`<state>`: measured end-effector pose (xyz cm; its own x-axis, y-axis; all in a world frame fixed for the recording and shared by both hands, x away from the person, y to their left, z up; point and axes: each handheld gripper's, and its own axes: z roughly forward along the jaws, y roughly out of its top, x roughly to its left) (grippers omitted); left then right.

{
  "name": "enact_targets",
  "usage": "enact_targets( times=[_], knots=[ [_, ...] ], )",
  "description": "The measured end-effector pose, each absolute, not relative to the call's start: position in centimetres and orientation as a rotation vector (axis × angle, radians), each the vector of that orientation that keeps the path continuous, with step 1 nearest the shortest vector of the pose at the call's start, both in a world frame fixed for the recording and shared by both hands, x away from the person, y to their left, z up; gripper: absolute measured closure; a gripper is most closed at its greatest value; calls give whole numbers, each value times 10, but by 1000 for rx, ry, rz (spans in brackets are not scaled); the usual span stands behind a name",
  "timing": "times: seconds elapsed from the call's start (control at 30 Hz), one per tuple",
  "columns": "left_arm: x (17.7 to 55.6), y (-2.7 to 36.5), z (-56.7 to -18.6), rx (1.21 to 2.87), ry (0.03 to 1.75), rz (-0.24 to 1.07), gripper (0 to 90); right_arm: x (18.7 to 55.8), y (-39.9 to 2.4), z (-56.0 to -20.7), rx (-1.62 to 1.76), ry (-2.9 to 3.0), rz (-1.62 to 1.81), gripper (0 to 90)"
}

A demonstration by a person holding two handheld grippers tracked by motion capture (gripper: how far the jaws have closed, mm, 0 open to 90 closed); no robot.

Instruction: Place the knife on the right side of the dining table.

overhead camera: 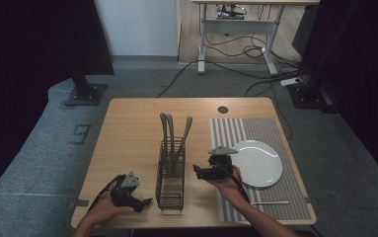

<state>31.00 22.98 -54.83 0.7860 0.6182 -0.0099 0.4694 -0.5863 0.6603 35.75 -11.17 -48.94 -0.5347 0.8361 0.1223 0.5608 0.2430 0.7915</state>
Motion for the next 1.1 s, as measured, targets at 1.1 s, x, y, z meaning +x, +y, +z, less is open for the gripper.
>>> enact_targets(
  times=[1.1],
  knots=[
    [309, 230, -548, 2305, 807, 293, 5, 384, -112, -432, 1131, 2104, 1437, 351]
  ],
)
